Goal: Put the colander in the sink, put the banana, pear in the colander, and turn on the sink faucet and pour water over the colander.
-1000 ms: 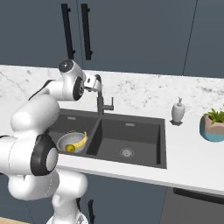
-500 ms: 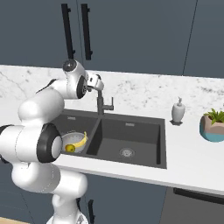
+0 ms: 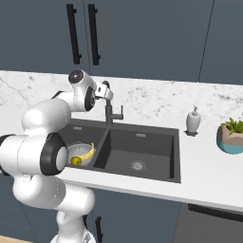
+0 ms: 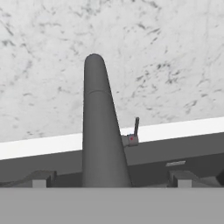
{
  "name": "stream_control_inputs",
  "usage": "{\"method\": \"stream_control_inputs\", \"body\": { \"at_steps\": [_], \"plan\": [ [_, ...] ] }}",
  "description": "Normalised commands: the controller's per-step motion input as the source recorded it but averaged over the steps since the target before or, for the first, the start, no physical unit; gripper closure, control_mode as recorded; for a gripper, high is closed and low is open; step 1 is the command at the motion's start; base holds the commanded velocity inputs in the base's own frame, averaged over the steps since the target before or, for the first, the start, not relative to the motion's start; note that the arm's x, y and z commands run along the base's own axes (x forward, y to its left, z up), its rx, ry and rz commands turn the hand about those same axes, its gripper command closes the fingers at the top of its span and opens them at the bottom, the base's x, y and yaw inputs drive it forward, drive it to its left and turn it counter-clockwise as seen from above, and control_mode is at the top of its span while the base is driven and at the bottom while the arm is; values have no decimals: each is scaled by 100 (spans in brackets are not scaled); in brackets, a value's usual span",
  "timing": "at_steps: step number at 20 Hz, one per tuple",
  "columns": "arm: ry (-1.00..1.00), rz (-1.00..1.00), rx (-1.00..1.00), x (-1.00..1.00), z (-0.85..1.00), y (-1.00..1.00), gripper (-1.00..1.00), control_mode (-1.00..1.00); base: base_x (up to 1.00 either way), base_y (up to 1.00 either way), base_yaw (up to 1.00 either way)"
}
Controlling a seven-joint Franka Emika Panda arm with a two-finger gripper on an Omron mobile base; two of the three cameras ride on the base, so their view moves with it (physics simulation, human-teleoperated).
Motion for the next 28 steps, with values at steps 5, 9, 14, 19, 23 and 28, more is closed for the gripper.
{"method": "stream_control_inputs", "body": {
  "at_steps": [5, 9, 14, 19, 23, 28],
  "plan": [
    [0, 0, 0, 14, -2, 10, -100, -100, 0, 0, 0],
    [4, 0, 0, 37, 0, 60, -100, -100, 0, 0, 0],
    [5, 0, 0, 49, 0, 67, -100, -100, 0, 0, 0],
    [1, 0, 0, 20, 0, 31, -100, -100, 0, 0, 0],
    [0, 0, 0, 0, 0, 0, -100, -100, 0, 0, 0],
    [0, 0, 0, -13, 1, 5, -100, -100, 0, 0, 0]
  ]
}}
